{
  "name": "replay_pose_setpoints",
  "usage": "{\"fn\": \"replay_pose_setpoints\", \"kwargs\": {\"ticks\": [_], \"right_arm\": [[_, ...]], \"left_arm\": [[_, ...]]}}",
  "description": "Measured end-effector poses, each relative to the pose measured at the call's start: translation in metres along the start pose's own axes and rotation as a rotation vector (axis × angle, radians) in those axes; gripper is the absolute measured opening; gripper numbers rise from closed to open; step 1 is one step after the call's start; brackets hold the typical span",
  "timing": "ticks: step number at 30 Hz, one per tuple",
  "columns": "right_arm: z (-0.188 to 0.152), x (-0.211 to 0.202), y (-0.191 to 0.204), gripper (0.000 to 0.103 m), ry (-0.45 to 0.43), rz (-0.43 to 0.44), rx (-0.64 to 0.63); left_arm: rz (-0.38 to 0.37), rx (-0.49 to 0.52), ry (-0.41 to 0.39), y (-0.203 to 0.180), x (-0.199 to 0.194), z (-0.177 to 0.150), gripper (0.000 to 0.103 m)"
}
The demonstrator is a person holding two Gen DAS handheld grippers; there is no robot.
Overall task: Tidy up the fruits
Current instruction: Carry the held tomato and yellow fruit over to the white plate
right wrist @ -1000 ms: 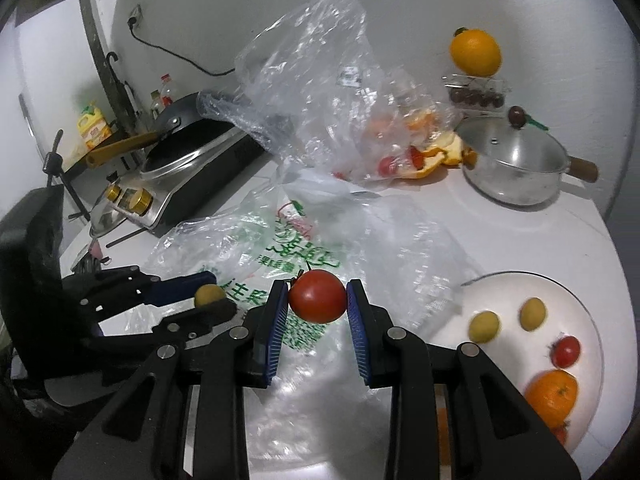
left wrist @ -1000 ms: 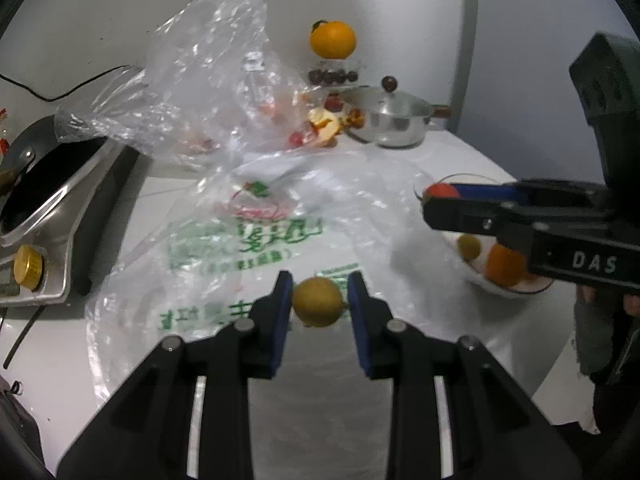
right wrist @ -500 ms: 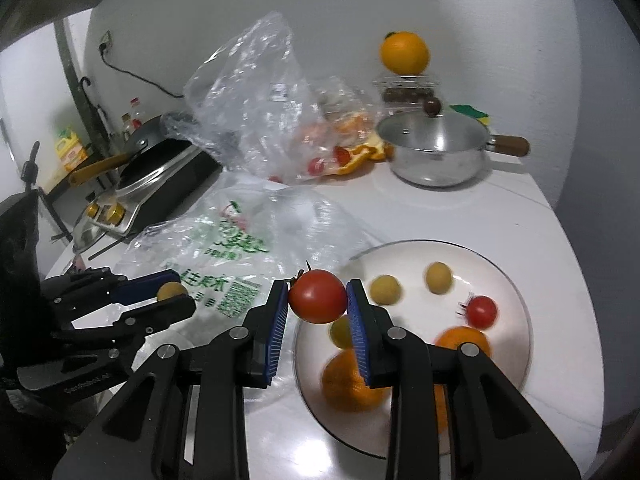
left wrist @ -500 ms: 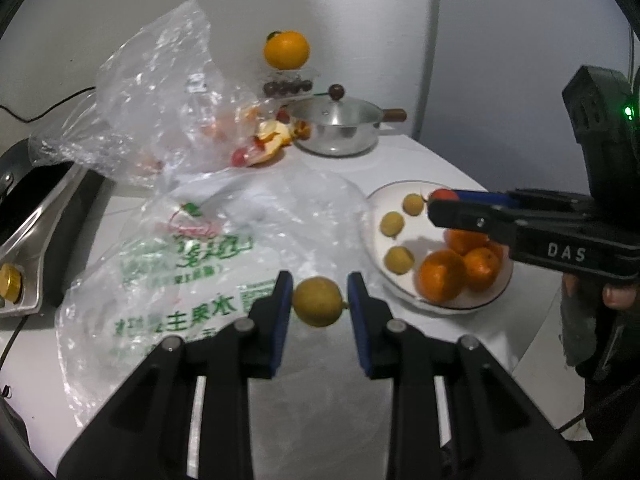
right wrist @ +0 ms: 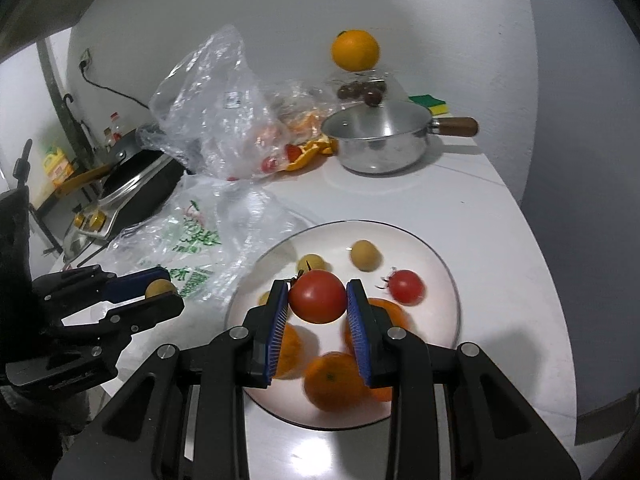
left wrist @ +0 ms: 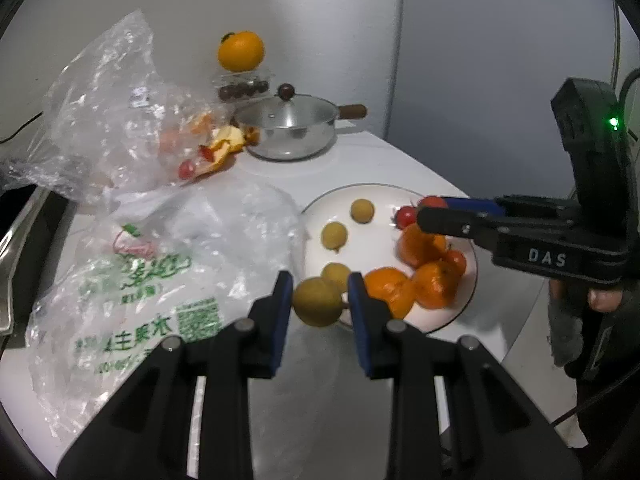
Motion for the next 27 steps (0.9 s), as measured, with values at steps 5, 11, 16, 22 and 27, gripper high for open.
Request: {"fn": "replay_pose_setpoints", "kwargs": {"ticks": [5, 11, 16, 22, 27], "right_arm": [[-0.003, 0.000, -0.015, 0.032, -0.003, -0.001, 0.020], [-0.007, 0.002, -0.031, 0.032, -0.001, 0.000, 0.038], [-0.007, 0.002, -0.045, 0.032, -0.003, -0.008, 0.058], [-0.010, 0.008, -0.058, 0.032, 0.006, -0.011, 0.075], [-0.010, 0.010, -0.066, 0.032, 0.002, -0.014, 0.083]], "left_arm": [[-0.013, 0.032, 0.007, -0.013, 0.012, 0.007, 0.029], [-0.035, 0.056, 0.021, -0.031, 0.029, 0.014, 0.029], [-0.048, 0.082, 0.034, -0.044, 0.047, 0.019, 0.029], [-0.058, 0.105, 0.073, -0.057, 0.068, 0.017, 0.029], [-0.061, 0.094, 0.107, -0.058, 0.080, 0.014, 0.029]]}}
Point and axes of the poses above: each gripper's, at about its wrist camera, not at the fingertips, and x roughly the way its jaws point, y to its left, z to its top, the point moved 3 cm from there along x, roughly the way its jaws point, and after that the axes turned 6 degrees about -x, right-handed, at the moved point
